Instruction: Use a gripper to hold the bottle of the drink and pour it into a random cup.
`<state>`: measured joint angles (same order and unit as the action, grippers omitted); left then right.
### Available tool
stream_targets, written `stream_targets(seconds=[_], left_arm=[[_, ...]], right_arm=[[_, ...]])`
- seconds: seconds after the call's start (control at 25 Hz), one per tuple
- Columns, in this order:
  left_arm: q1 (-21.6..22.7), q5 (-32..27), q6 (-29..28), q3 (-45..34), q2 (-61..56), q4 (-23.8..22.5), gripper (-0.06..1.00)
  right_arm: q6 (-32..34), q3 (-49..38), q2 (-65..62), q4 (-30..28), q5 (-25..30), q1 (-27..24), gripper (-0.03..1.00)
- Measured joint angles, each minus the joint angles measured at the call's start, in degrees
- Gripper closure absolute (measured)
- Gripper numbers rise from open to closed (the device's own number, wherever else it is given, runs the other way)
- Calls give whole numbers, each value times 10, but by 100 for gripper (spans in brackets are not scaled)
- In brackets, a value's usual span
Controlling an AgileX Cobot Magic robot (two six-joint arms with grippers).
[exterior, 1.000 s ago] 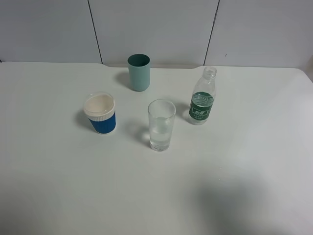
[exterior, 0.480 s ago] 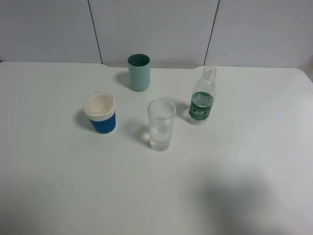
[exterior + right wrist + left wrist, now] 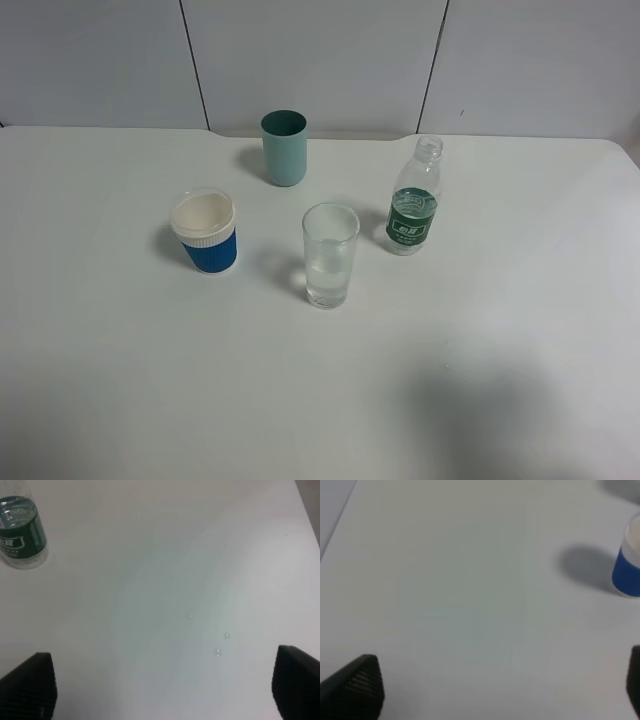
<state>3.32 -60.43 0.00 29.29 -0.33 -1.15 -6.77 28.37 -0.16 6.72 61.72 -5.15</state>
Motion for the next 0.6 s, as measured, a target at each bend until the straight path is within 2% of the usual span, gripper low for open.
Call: stream_targets(seconds=[0.6], left_arm=[[0,0,0,0,0,0,-4]], right_arm=[[4,0,0,-2,0,0,12]])
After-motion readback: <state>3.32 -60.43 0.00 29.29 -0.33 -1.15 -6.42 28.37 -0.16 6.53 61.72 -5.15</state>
